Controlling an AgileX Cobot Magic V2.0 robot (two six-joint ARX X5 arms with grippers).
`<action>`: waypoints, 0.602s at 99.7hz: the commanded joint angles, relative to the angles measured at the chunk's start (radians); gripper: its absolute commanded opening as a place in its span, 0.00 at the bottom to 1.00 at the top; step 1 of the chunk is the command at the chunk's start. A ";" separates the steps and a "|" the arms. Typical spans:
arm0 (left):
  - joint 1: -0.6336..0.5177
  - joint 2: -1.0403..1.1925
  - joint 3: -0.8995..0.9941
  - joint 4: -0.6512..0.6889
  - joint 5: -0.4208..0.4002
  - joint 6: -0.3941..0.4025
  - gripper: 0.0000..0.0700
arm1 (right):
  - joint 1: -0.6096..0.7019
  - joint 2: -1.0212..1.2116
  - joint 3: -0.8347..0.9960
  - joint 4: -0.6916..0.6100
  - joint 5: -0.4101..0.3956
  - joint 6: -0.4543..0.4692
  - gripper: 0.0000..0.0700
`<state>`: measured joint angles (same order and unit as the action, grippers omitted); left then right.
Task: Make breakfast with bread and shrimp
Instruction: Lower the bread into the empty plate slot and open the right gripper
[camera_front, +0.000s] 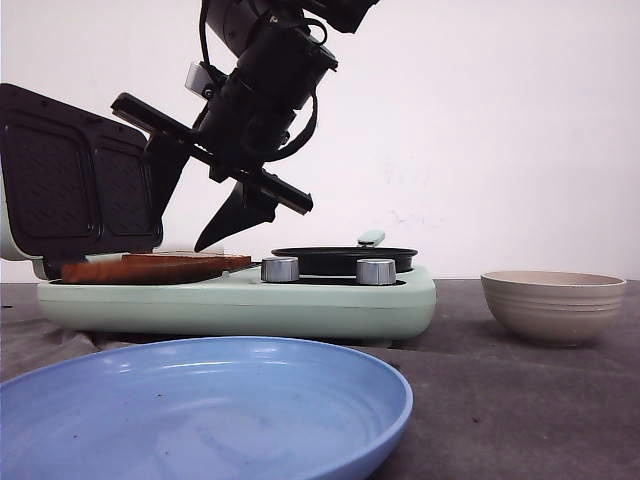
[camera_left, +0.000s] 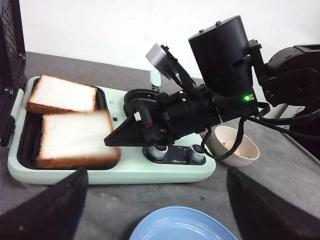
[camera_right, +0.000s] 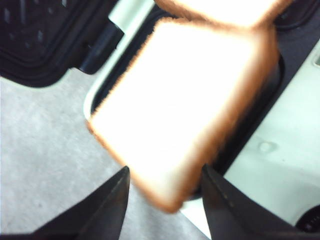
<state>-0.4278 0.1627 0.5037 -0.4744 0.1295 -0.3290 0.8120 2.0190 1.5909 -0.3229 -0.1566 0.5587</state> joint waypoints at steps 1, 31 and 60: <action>-0.003 -0.002 0.021 0.010 -0.002 0.002 0.68 | 0.014 0.022 0.027 -0.005 0.003 -0.029 0.40; -0.003 -0.002 0.021 0.010 -0.002 0.002 0.68 | 0.023 0.021 0.035 -0.018 0.031 -0.073 0.40; -0.003 -0.002 0.021 0.008 -0.002 0.002 0.68 | 0.022 0.019 0.178 -0.161 0.066 -0.158 0.40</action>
<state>-0.4278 0.1623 0.5037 -0.4744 0.1295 -0.3290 0.8238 2.0193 1.7153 -0.4564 -0.1032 0.4492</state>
